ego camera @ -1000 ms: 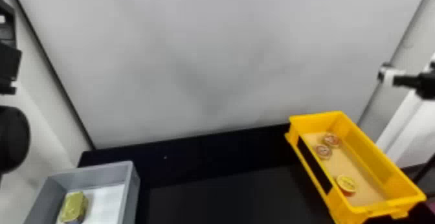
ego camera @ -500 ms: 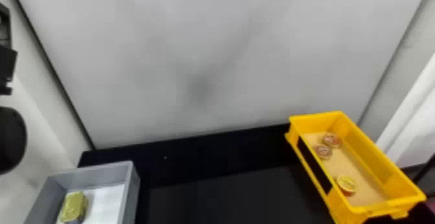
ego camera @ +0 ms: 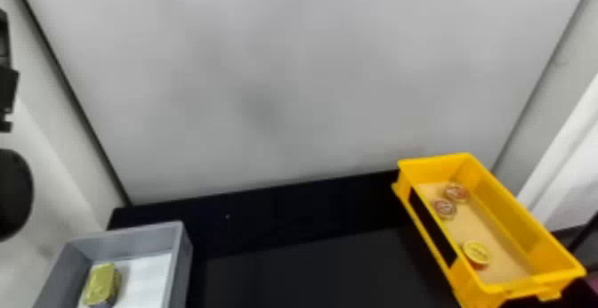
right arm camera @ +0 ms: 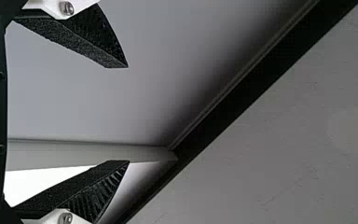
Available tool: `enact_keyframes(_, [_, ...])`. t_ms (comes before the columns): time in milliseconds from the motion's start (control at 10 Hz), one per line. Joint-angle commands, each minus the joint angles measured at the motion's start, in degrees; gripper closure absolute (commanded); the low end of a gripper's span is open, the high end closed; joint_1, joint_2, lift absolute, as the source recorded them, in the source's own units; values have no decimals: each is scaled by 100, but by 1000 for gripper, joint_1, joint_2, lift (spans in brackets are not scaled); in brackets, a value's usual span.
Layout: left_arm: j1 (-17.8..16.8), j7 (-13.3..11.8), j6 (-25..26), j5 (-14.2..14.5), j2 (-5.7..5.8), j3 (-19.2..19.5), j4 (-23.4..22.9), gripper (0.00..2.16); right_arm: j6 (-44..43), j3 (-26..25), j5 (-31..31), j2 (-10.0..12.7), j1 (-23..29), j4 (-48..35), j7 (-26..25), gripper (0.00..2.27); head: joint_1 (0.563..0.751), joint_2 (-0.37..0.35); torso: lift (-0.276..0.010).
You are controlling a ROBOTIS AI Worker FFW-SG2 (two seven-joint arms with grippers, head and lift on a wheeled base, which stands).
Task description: Pick up the round yellow can and place it in the yellow rectangular box
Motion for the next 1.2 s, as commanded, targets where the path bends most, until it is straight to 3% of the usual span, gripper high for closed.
enact_keyframes(0, [2, 5, 18, 0, 9, -37, -3, 274, -112, 164, 127, -119, -44, -225, 7, 38, 620, 20, 0])
enact_keyframes(1100, [2, -4, 71, 18, 36, -11, -91, 274, -60, 208, 135, -137, -114, -225, 7, 39, 620, 20, 0])
